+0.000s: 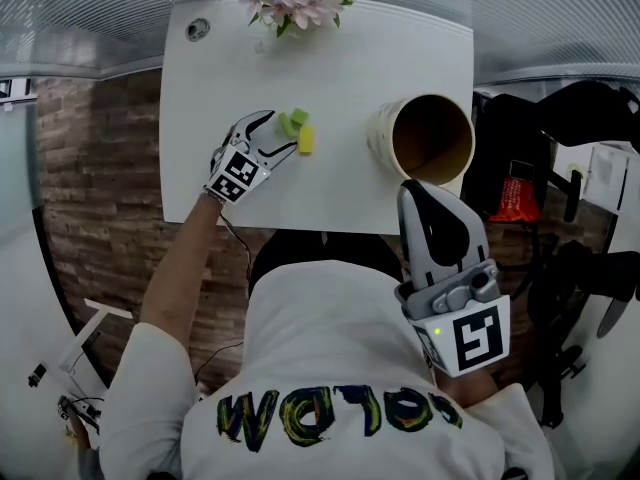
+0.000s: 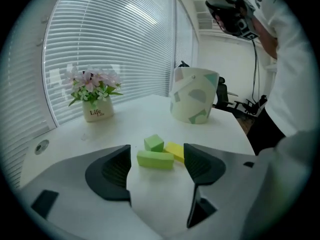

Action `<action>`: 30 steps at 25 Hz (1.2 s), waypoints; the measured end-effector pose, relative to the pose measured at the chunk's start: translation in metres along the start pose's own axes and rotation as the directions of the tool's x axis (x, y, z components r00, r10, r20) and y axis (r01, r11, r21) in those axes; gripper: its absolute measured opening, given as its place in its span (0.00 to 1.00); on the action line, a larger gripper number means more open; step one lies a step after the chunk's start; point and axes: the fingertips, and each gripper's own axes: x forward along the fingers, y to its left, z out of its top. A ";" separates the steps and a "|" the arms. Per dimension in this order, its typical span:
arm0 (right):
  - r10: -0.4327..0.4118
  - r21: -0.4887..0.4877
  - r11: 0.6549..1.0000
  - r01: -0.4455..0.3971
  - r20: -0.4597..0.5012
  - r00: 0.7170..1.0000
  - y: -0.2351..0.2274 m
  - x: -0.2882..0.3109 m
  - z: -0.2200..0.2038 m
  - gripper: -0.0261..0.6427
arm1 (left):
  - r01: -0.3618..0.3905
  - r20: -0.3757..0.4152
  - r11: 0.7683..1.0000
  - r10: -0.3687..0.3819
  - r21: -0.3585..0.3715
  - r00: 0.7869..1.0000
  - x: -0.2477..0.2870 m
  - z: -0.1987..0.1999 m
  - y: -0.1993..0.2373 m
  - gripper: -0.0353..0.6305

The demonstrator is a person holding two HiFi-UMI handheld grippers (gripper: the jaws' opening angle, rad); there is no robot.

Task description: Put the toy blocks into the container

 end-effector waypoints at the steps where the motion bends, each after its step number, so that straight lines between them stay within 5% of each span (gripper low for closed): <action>1: -0.001 0.002 1.000 0.001 -0.004 1.000 -0.001 0.001 -0.002 0.05 | 0.013 -0.009 1.000 -0.013 0.002 1.000 0.003 -0.003 0.000 0.53; 10: -0.015 0.020 1.000 0.015 -0.027 1.000 -0.007 0.004 -0.011 0.05 | 0.072 -0.064 0.997 -0.070 0.021 0.995 0.022 -0.025 0.000 0.53; 30: -0.028 0.036 0.999 0.029 -0.040 0.999 -0.019 0.013 -0.018 0.05 | 0.021 -0.054 1.000 -0.020 0.018 0.998 0.028 -0.021 0.009 0.50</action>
